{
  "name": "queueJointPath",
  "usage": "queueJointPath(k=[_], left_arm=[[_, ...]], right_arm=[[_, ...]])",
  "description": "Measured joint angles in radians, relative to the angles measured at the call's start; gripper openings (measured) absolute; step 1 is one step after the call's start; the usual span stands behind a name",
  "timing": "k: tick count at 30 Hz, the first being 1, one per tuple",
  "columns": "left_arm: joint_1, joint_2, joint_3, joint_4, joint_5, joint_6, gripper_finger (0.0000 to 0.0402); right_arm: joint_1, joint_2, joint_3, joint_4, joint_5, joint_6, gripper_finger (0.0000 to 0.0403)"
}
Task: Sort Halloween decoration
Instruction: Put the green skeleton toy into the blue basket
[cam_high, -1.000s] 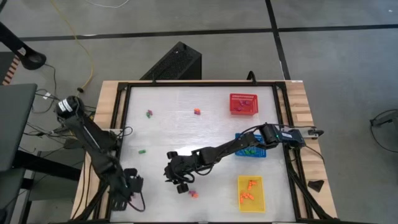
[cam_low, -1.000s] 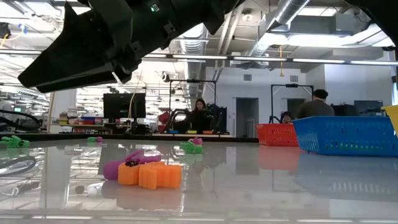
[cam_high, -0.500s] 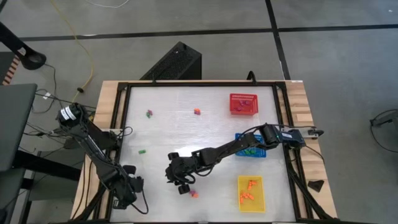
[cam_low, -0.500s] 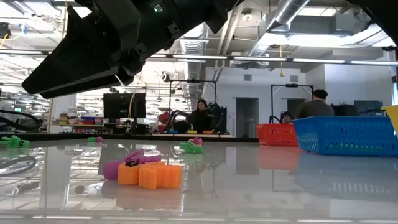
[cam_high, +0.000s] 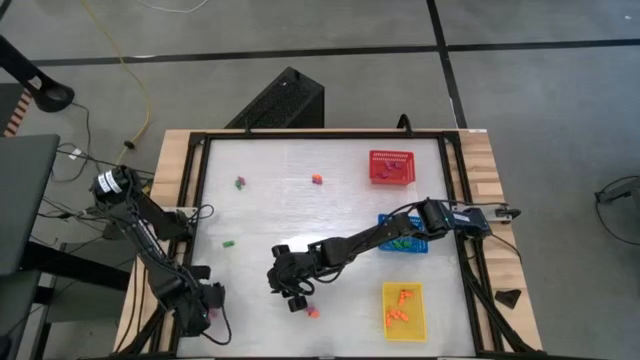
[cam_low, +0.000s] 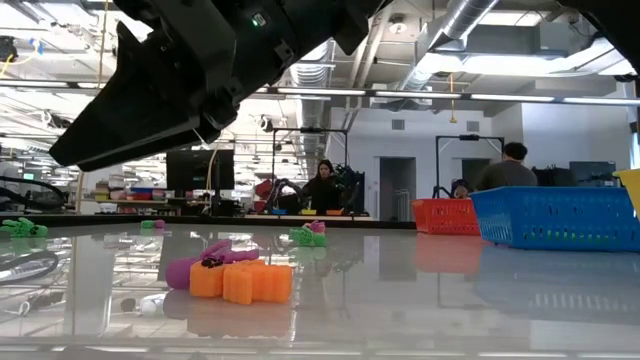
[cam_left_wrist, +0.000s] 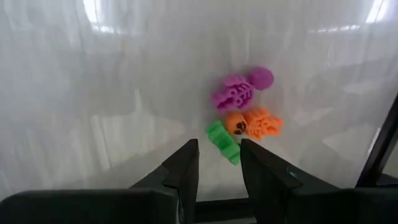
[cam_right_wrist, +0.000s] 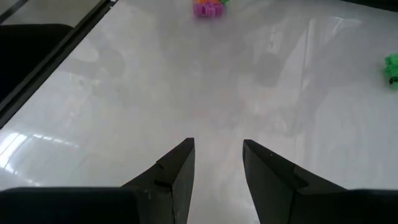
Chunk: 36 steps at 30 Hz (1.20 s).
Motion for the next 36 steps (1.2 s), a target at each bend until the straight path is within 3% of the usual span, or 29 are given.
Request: queueJointPath(k=[9, 16, 20, 25, 30, 32, 36], left_arm=[[-0.002, 0.043, -0.028, 0.082, 0.021, -0.012, 0.0106], [0.000, 0.077, -0.034, 0.077, 0.095, -0.002, 0.0104], [0.001, 0.077, -0.035, 0.052, 0.101, 0.010, 0.0078], [0.013, 0.077, -0.035, 0.052, 0.112, 0.061, 0.0018], [0.040, 0.076, -0.036, 0.046, 0.124, 0.134, 0.0017], [0.056, 0.070, -0.030, 0.000, 0.102, 0.191, 0.0018], [0.100, 0.028, 0.008, -0.145, -0.113, 0.314, 0.0018]], right_arm=[[0.000, 0.000, 0.000, 0.001, 0.000, 0.003, 0.0168], [0.000, 0.000, 0.000, 0.000, 0.000, 0.003, 0.0168], [0.000, 0.000, 0.000, -0.002, 0.000, 0.003, 0.0168], [0.000, 0.000, 0.000, -0.006, 0.000, 0.003, 0.0168], [0.000, 0.000, -0.001, -0.002, 0.000, 0.003, 0.0168], [0.000, 0.000, -0.001, 0.017, 0.000, 0.003, 0.0168], [0.000, 0.000, -0.001, 0.047, 0.000, 0.003, 0.0168]])
